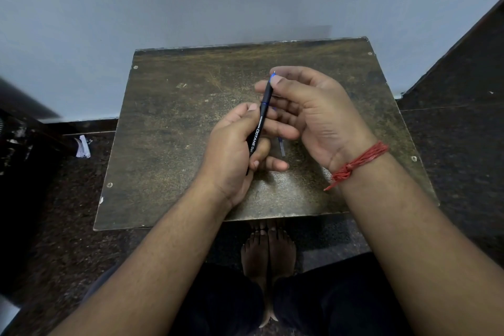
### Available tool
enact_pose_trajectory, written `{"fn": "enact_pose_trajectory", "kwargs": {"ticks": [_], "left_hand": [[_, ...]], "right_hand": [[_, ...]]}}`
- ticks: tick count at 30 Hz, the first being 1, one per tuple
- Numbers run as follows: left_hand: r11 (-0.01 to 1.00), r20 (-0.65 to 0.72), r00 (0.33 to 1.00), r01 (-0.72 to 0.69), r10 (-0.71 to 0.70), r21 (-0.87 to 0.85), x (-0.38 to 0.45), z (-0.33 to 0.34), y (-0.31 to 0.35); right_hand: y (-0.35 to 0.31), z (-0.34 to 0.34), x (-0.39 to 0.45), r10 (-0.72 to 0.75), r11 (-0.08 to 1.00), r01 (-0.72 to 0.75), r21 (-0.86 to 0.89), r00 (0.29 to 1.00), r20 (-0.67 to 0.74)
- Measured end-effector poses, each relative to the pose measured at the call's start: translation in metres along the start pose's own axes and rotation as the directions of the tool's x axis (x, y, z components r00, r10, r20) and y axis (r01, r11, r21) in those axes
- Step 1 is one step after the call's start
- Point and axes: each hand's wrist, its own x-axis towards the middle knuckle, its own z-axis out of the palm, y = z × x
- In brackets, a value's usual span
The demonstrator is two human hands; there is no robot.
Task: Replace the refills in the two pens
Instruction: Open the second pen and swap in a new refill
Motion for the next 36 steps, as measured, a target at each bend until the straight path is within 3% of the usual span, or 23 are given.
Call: {"fn": "enact_pose_trajectory", "kwargs": {"ticks": [3, 7, 18, 28, 36], "left_hand": [[1.0, 0.009, 1.0, 0.006, -0.006, -0.006, 0.0002, -0.0011, -0.0004], [1.0, 0.022, 1.0, 0.01, -0.01, -0.011, 0.0002, -0.0018, -0.0006], [1.0, -0.004, 1.0, 0.011, -0.011, -0.008, 0.0015, -0.0025, -0.0003], [1.0, 0.003, 1.0, 0.005, -0.005, -0.007, 0.0005, -0.0006, 0.0004], [1.0, 0.009, 1.0, 0.007, -0.007, -0.001, 0.0007, -0.0019, -0.0008]], "right_hand": [[0.004, -0.0004, 0.0009, -0.07, 0.981, 0.06, -0.184, 0.996, -0.048], [0.0052, -0.0011, 0.0014, -0.088, 0.967, 0.074, -0.244, 0.995, -0.047], [0.0032, 0.001, 0.0013, -0.049, 0.988, 0.049, -0.145, 0.999, 0.004], [0.006, 0.0011, 0.0013, -0.101, 0.973, 0.099, -0.208, 0.995, -0.002], [0.0022, 0.0002, 0.001, -0.027, 0.996, 0.029, -0.086, 0.999, 0.024]]}}
